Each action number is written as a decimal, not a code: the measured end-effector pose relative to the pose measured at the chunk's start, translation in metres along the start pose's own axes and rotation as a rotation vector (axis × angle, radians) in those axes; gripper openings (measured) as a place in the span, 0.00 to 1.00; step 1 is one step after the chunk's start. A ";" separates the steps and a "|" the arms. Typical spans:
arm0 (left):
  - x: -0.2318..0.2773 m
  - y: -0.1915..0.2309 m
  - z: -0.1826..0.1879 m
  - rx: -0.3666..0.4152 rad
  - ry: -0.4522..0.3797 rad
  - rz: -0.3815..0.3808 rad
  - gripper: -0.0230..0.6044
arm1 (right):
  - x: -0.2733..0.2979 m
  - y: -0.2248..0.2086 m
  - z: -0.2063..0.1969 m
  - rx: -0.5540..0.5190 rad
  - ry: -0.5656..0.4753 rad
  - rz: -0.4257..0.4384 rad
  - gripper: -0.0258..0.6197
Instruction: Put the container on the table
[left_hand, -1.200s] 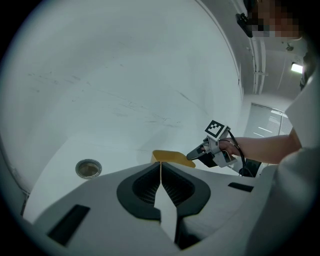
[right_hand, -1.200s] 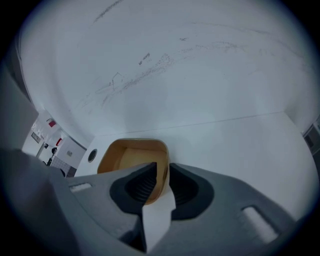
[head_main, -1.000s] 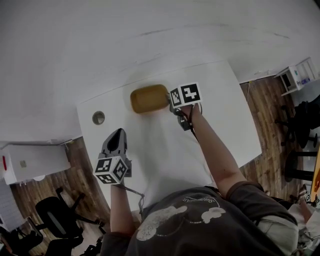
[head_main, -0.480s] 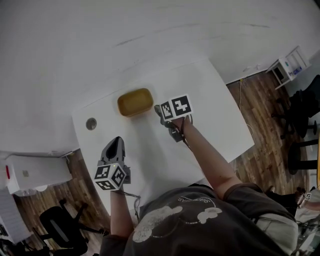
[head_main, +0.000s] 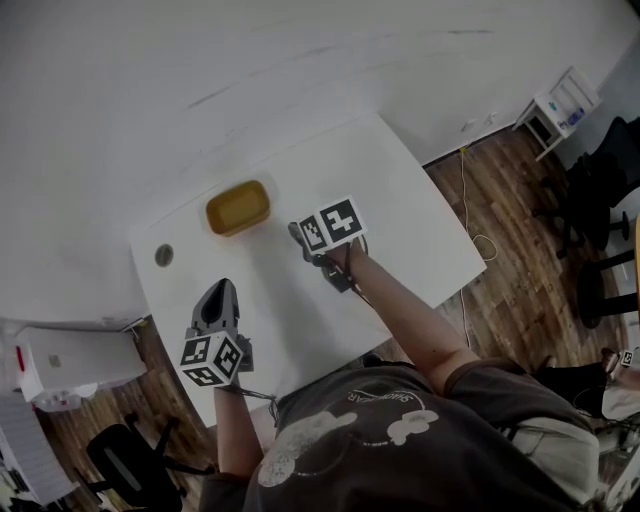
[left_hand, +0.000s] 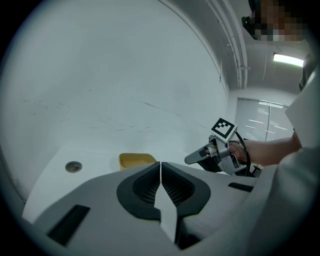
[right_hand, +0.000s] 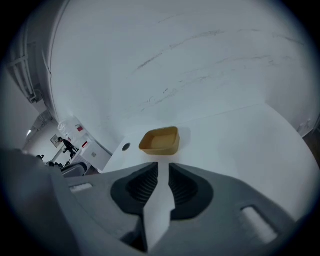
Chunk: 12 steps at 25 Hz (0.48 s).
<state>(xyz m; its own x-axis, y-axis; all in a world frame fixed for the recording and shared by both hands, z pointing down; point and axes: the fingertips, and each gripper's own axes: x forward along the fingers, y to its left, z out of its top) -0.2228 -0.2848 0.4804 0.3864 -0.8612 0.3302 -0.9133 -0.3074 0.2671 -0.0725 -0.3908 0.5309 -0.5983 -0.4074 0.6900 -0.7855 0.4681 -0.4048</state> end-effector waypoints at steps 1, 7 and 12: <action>-0.004 -0.009 -0.002 0.000 -0.004 0.002 0.05 | -0.008 -0.001 -0.006 -0.002 -0.002 0.000 0.12; -0.033 -0.064 -0.013 0.002 -0.028 0.010 0.05 | -0.060 -0.002 -0.043 -0.013 -0.011 0.015 0.04; -0.052 -0.107 -0.025 0.007 -0.047 0.027 0.05 | -0.102 -0.011 -0.075 -0.037 -0.012 0.038 0.04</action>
<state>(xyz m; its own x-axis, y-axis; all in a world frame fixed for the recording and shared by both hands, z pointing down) -0.1424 -0.1973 0.4570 0.3554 -0.8872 0.2941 -0.9242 -0.2865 0.2525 0.0089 -0.2953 0.5095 -0.6294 -0.3984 0.6672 -0.7562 0.5116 -0.4078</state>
